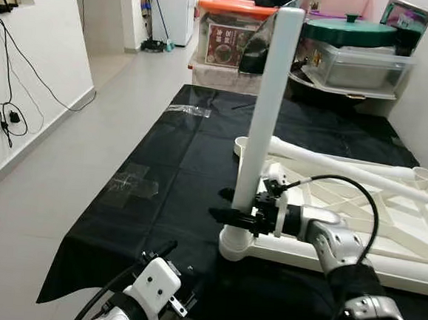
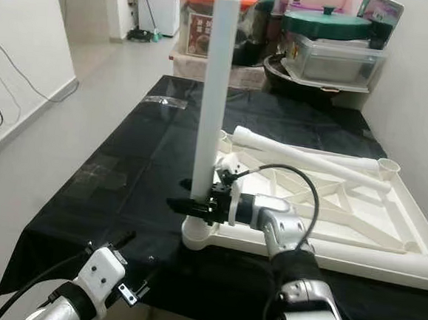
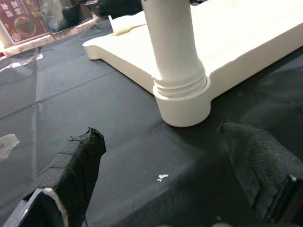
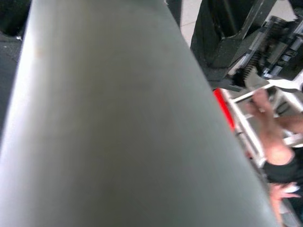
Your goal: Building children table
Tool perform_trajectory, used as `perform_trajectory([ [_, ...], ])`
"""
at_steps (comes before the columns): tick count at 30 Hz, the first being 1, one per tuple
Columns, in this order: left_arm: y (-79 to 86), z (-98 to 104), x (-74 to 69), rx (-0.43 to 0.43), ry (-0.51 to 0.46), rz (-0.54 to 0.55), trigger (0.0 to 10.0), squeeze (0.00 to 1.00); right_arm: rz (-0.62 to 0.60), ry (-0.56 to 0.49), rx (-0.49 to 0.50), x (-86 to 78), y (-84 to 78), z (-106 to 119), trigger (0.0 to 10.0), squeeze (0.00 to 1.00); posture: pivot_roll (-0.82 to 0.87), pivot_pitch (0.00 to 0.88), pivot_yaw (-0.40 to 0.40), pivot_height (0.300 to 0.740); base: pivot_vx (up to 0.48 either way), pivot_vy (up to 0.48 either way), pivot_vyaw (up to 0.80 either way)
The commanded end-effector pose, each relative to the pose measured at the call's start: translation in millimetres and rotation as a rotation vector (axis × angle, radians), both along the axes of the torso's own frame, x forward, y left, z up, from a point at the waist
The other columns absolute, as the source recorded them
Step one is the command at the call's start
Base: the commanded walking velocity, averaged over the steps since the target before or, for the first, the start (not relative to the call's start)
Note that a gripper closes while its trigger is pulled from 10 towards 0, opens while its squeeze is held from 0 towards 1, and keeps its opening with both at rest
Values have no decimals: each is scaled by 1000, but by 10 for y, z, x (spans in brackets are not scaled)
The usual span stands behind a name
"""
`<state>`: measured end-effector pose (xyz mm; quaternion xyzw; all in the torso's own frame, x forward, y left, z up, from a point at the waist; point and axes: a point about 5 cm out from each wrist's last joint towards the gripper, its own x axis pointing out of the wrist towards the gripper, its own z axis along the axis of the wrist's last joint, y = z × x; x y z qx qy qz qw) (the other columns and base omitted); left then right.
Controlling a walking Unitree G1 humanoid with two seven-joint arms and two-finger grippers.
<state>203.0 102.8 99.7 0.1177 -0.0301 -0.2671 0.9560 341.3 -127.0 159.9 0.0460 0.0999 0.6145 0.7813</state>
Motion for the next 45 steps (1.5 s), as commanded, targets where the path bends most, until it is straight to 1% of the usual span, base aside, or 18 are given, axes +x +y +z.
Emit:
perform_trajectory([
  [1, 12, -15, -8, 0, 5, 5, 10000, 0, 73, -10, -6, -1, 117, 23, 10000, 0, 113, 0, -60, 740, 0, 0, 0],
  [2, 12, -15, -11, 1, 5, 6, 10000, 0, 86, -11, -9, 6, 142, 26, 6000, 0, 114, 0, -61, 740, 0, 0, 0],
  [3, 13, -15, -14, 1, 5, 6, 10000, 0, 101, -12, -13, 3, 162, 13, 0, 0, 115, 0, -62, 740, 0, 0, 0],
  [11, 7, -18, -26, 0, 8, 4, 10000, 0, 21, -33, -2, 8, 178, -50, 0, 0, 111, 0, -62, 740, 0, 0, 0],
  [12, 1, -23, -29, -2, 11, -1, 10000, 0, -197, -51, 43, 58, 160, -105, 0, 0, 107, 0, -57, 740, 0, 0, 0],
  [13, 1, -23, -29, -2, 11, -1, 10000, 0, -197, -51, 43, 58, 160, -105, 0, 0, 107, 0, -57, 740, 0, 0, 0],
  [15, -1, -27, -29, -3, 13, -4, 10000, 0, -455, -61, 82, 125, 116, -138, 0, 0, 103, 0, -56, 740, 0, 0, 0],
  [16, -1, -27, -29, -3, 13, -4, 10000, 0, -455, -61, 82, 125, 116, -138, 0, 0, 103, 0, -56, 740, 0, 0, 0],
  [20, 2, -30, -26, -3, 15, -9, 10000, 0, -858, -64, 81, 188, -16, -197, 0, 0, 97, 0, -50, 740, 0, 0, 0],
  [21, 2, -30, -26, -3, 15, -9, 10000, 0, -858, -64, 81, 188, -16, -197, 0, 0, 97, 0, -50, 740, 0, 0, 0],
  [24, -2, -34, -28, 0, 17, -16, 10000, 0, -1341, -102, -16, 16, -227, -323, 0, 0, 102, 0, -50, 740, 0, 0, 0],
  [31, -1, -37, -28, 2, 17, -18, 10000, 0, -1527, -29, -7, -154, -81, -329, 0, 0, 103, 0, -51, 740, 0, 0, 0],
  [34, 5, -34, -25, 0, 17, -16, 10000, 0, -1504, -16, 9, -132, 5, -299, 0, 0, 102, 0, -51, 740, 0, 0, 0],
  [35, 5, -33, -24, 0, 17, -16, 10000, 0, -1492, -16, 12, -120, 48, -287, 9647, 0, 98, 0, -50, 740, 0, 0, 0],
  [37, 5, -33, -23, 0, 17, -16, 10000, 0, -1485, -17, 12, -113, 74, -280, 9647, 0, 98, 0, -50, 740, 0, 0, 0],
  [38, 6, -34, -22, -1, 17, -15, 10000, 0, -1404, -21, 53, -95, 142, -274, 10000, 1000, 99, 0, -51, 740, 0, 0, 0],
  [44, 6, -35, -18, -1, 17, -16, 10000, 0, -1231, -42, 135, -89, 295, -210, 10000, 1000, 98, 0, -50, 740, 0, 0, 0],
  [45, 6, -39, -15, -2, 17, -15, 10000, 0, -1028, -5, 164, -64, 330, -189, 10000, 0, 93, 0, -48, 740, 0, 0, 0],
])
